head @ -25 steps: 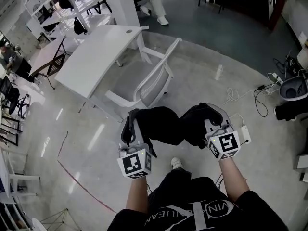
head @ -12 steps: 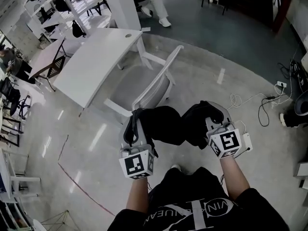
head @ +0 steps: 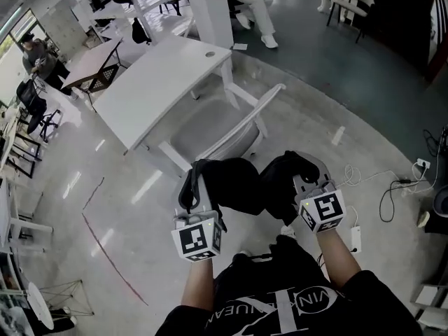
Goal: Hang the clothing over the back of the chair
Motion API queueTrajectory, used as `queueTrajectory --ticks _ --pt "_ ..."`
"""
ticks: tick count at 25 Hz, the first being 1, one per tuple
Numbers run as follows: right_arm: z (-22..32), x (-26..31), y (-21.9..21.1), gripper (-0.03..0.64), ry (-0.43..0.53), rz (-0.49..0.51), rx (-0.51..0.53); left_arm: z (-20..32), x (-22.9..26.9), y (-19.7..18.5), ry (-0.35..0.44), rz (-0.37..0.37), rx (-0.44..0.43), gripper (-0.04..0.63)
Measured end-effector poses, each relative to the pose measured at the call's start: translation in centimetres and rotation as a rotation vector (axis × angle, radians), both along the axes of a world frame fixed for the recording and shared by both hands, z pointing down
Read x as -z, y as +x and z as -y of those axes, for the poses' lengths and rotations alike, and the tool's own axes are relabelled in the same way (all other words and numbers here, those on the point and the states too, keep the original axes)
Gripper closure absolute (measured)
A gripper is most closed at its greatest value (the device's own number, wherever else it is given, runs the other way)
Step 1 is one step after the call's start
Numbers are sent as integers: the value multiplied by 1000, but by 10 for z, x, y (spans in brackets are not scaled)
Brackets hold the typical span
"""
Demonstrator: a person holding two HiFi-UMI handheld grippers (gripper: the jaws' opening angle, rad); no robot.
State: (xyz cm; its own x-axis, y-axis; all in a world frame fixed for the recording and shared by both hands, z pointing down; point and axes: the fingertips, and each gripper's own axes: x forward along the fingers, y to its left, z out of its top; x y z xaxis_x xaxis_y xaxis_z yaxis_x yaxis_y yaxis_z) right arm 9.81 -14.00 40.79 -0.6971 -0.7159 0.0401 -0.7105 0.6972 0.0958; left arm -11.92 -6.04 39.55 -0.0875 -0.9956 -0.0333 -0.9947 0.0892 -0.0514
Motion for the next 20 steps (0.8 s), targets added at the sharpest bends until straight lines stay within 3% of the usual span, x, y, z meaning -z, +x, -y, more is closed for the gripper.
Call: queueTrajectory --ticks 11,20 --pt "61 11 -12 595 23 -7 292 12 20 12 50 -22 308 554" --pt "97 35 -14 595 36 26 407 17 43 25 104 -30 462 554"
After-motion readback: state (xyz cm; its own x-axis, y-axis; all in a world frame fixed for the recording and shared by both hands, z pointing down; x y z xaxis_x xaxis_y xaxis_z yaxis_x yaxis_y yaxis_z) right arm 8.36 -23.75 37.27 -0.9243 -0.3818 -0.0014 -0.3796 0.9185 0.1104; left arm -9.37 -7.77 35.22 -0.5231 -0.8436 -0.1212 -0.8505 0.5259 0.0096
